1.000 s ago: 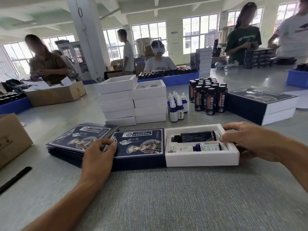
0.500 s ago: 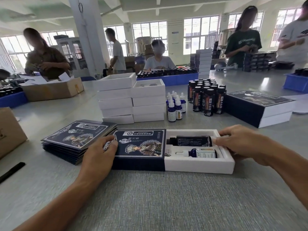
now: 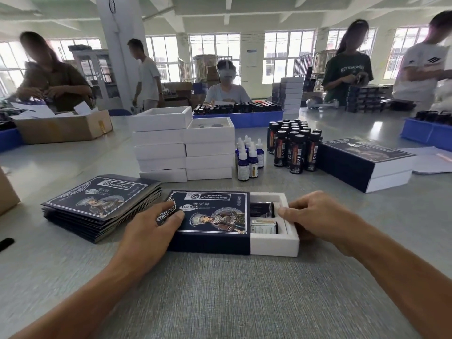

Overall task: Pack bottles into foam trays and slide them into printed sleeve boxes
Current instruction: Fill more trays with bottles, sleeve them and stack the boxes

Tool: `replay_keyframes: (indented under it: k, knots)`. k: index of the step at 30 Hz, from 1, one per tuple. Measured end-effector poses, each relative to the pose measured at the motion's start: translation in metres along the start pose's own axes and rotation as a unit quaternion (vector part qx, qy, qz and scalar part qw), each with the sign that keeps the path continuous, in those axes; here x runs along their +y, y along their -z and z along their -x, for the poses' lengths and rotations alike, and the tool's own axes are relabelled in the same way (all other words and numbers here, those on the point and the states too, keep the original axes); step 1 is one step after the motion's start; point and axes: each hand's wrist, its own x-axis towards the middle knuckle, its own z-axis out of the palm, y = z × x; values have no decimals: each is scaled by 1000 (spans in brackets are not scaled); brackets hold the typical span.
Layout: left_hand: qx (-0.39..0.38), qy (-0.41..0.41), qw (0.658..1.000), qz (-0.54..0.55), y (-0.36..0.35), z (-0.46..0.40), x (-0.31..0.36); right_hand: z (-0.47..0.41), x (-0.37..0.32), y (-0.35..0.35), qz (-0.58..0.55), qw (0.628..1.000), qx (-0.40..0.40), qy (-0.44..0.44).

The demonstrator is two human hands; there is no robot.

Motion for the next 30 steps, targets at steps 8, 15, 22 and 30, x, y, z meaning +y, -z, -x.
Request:
replay_keyframes:
  k: [8, 15, 22, 30]
  knots:
    - [-18, -23, 999, -24, -21, 6, 21, 1, -1, -12, 16, 999, -18, 33]
    - [-13, -46, 999, -22, -50, 16, 45, 3, -2, -6, 19, 999, -3, 29]
    - [-21, -44, 999, -13, -51, 22, 48, 5, -2, -10, 7, 1000, 5, 28]
    - [-8, -41, 998, 38, -50, 23, 46, 5, -10, 2, -142, 990, -20, 12]
